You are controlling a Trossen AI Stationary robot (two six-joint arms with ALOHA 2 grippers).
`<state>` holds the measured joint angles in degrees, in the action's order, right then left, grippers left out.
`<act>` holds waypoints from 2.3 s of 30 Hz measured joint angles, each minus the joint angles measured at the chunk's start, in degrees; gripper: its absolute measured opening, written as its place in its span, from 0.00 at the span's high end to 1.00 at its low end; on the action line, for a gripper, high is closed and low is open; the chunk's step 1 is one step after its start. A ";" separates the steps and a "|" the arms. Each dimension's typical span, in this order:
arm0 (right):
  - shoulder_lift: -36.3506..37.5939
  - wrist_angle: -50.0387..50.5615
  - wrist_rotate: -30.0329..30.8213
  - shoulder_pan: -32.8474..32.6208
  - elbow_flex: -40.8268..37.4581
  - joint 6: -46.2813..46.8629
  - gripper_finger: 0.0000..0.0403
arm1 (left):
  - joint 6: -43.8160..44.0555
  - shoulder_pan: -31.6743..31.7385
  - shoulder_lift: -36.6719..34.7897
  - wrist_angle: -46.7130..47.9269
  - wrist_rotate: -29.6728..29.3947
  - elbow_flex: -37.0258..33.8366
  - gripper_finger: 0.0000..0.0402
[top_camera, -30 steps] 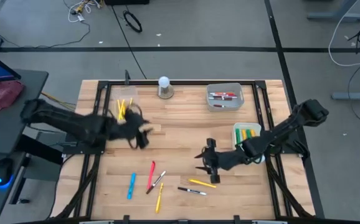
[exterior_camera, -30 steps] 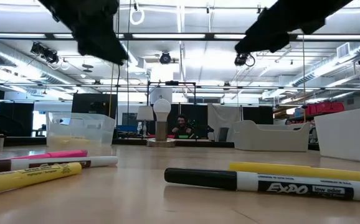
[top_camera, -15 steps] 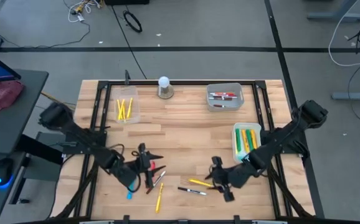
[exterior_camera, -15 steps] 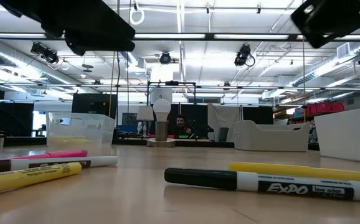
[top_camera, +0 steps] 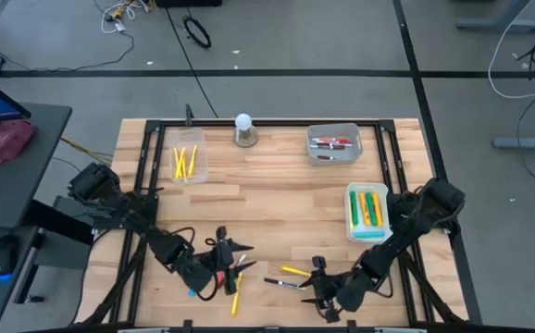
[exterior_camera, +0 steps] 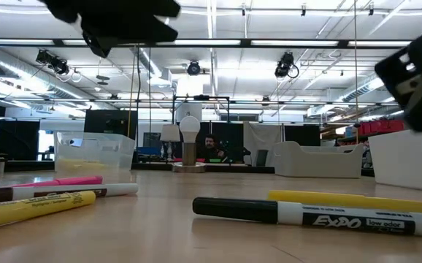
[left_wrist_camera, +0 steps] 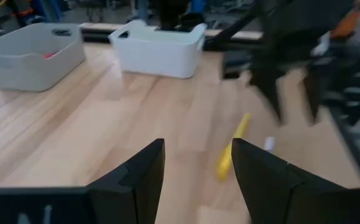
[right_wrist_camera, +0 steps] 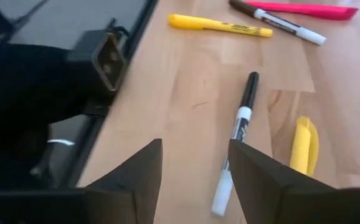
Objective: Pick & Place Markers
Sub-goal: Put the black marker pen into the gray bin
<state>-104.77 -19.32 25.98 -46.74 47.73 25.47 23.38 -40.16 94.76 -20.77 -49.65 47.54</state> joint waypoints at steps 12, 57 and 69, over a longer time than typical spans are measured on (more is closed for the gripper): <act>-9.02 0.11 2.69 3.35 4.86 -0.55 0.54 | 1.68 -5.12 0.02 -1.88 -2.54 0.69 0.52; 35.13 54.56 13.87 23.07 8.36 7.89 0.96 | -2.22 -3.68 0.02 1.16 -3.26 0.62 0.52; 34.36 85.07 -0.49 58.99 13.96 -32.39 0.95 | -1.51 -0.98 0.13 5.72 -3.26 0.56 0.52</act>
<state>-70.40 65.75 25.49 12.25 61.69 -6.92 21.87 -41.14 94.89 -15.05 -52.90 48.10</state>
